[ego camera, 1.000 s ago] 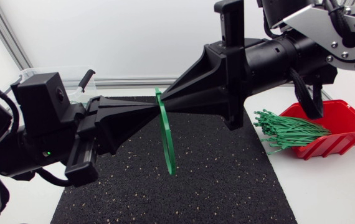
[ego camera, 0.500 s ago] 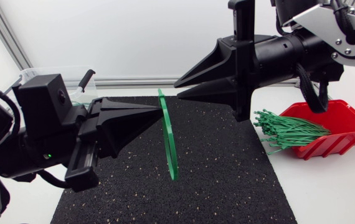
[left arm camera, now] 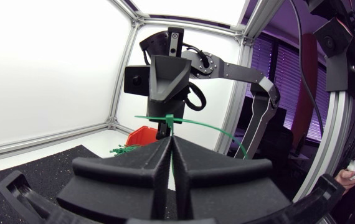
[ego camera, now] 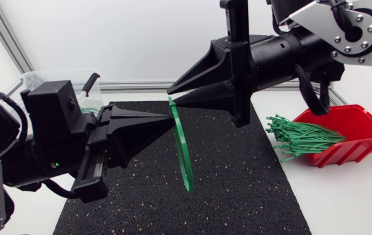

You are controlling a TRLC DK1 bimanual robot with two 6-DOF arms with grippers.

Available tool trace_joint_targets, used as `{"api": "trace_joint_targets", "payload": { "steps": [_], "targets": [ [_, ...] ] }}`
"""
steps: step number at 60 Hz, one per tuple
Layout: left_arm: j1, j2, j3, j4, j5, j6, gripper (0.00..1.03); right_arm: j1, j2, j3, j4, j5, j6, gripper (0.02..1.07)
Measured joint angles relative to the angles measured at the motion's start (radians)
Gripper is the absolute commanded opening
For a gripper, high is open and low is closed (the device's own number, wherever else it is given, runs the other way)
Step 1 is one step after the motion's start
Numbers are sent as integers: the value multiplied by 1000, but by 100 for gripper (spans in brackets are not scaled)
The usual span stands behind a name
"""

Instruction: Take a green cable tie from the red box, thread the tail through the head to close it, then place it in the transparent bin on the left.

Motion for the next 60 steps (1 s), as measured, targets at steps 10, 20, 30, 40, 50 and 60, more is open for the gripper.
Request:
{"api": "trace_joint_targets", "payload": {
  "steps": [10, 20, 30, 40, 50, 60],
  "targets": [
    [-5, 1, 0, 0, 0, 0, 4, 1, 0, 0, 0, 0, 0, 30],
    [-5, 1, 0, 0, 0, 0, 4, 12, 0, 0, 0, 0, 0, 25],
    [-5, 1, 0, 0, 0, 0, 4, 16, 0, 0, 0, 2, 0, 8],
    [-10, 1, 1, 0, -1, 0, 4, 16, 0, -8, 0, 3, 0, 8],
    [-21, 0, 1, -8, -6, 0, 4, 15, 0, -14, 17, 21, 0, 8],
    [-69, -54, 2, -91, -78, 0, 4, 11, 50, -15, 43, 27, 1, 8]
  ]
}}
